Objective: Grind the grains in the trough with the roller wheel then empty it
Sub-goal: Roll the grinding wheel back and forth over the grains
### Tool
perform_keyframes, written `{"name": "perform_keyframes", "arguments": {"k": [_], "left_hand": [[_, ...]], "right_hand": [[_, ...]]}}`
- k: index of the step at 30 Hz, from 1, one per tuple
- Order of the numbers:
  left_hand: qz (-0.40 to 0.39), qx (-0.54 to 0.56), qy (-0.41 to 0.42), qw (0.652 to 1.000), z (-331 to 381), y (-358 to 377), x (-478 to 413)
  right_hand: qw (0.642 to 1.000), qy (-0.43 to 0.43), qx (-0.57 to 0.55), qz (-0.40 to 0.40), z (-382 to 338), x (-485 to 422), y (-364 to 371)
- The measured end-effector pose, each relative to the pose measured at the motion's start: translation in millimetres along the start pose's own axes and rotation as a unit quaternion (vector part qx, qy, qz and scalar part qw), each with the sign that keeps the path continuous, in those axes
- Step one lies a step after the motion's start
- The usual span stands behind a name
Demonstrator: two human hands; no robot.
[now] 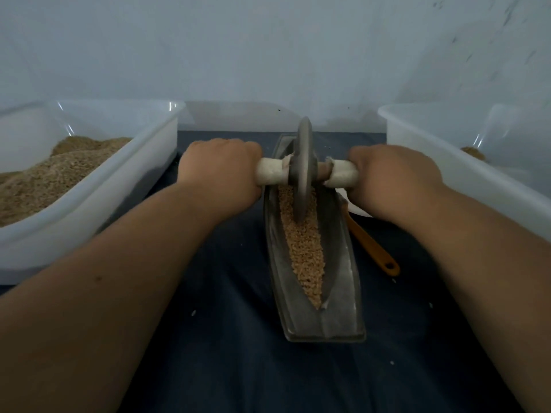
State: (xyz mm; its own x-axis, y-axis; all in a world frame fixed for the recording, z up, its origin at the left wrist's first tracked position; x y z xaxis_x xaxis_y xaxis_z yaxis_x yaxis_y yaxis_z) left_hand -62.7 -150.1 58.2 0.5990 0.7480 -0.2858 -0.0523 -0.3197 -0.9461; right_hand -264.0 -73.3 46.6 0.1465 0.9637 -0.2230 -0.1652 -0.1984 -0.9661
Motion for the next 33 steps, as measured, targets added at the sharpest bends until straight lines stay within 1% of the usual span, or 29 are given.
{"name": "perform_keyframes", "arguments": {"k": [3,6,8,9,12,14,15,17,19,20,22,23,25,27,28,30,33], "left_hand": [[-0.151,0.027,0.042,0.987,-4.1,-0.4,8.1],[-0.285,0.076,0.105,0.950,-2.2,-5.8,28.3],[-0.348,0.092,0.119,0.925,0.8,-6.8,39.8],[-0.362,0.095,0.120,0.920,1.8,-6.9,42.5],[-0.355,0.096,0.115,0.923,2.3,-7.8,41.6],[-0.318,0.098,0.111,0.936,0.4,-7.0,35.6],[-0.282,0.091,0.106,0.949,-0.7,-6.1,30.5],[-0.173,0.043,0.075,0.981,-1.8,-3.6,17.5],[-0.050,-0.001,0.031,0.998,0.2,-3.4,6.9],[-0.008,-0.010,0.018,1.000,2.0,-2.4,2.8],[0.034,-0.011,0.005,0.999,2.2,0.9,-3.8],[0.040,-0.007,0.000,0.999,0.6,2.1,-5.9],[0.046,0.002,0.006,0.999,-0.2,1.3,-5.6],[0.026,0.002,0.019,0.999,1.0,0.9,-2.2],[-0.002,0.003,0.020,1.000,0.4,0.9,-0.2],[-0.085,0.012,0.027,0.996,-2.2,0.4,5.5],[-0.219,0.041,0.080,0.971,-2.3,-2.9,19.4]], "right_hand": [[0.994,-0.041,-0.012,-0.101,-3.6,16.0,-11.4],[0.977,-0.069,-0.038,-0.199,-9.6,43.9,-28.6],[0.968,-0.074,-0.031,-0.237,-12.5,57.9,-35.5],[0.966,-0.075,-0.025,-0.246,-13.6,61.3,-37.3],[0.966,-0.075,-0.039,-0.246,-16.4,59.3,-36.6],[0.971,-0.079,-0.054,-0.218,-15.3,50.5,-31.1],[0.976,-0.077,-0.053,-0.198,-13.5,43.8,-26.7],[0.987,-0.053,-0.038,-0.145,-7.8,26.9,-14.9],[0.998,-0.019,-0.012,-0.059,-3.4,11.0,-6.4],[1.000,-0.010,0.008,-0.008,-3.3,5.3,-4.6],[0.997,0.003,0.042,0.071,-3.0,-1.9,-2.8],[0.995,0.007,0.046,0.092,-1.9,-3.7,-2.1],[0.995,0.013,0.035,0.094,0.1,-4.9,-0.7],[0.999,0.015,0.011,0.051,1.1,-3.6,0.9],[1.000,0.009,0.001,0.025,0.5,-1.8,0.1],[0.999,-0.019,-0.008,-0.041,-1.8,5.8,-5.9],[0.978,-0.085,-0.036,-0.186,-9.7,32.1,-23.3]]}}
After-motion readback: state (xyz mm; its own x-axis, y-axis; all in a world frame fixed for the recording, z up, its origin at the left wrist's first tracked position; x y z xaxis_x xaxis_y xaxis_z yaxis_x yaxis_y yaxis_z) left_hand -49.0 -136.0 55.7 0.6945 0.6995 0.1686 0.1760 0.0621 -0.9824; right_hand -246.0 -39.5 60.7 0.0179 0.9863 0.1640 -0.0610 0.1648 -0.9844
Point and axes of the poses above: each hand's wrist, its own x-axis away from the middle knuckle, its own y-axis out of the palm, z = x × y, the point moved 6 cm from there along -x, towards the middle knuckle, and after that the axes turned 13 degrees about -z, right-handed, at the moved point
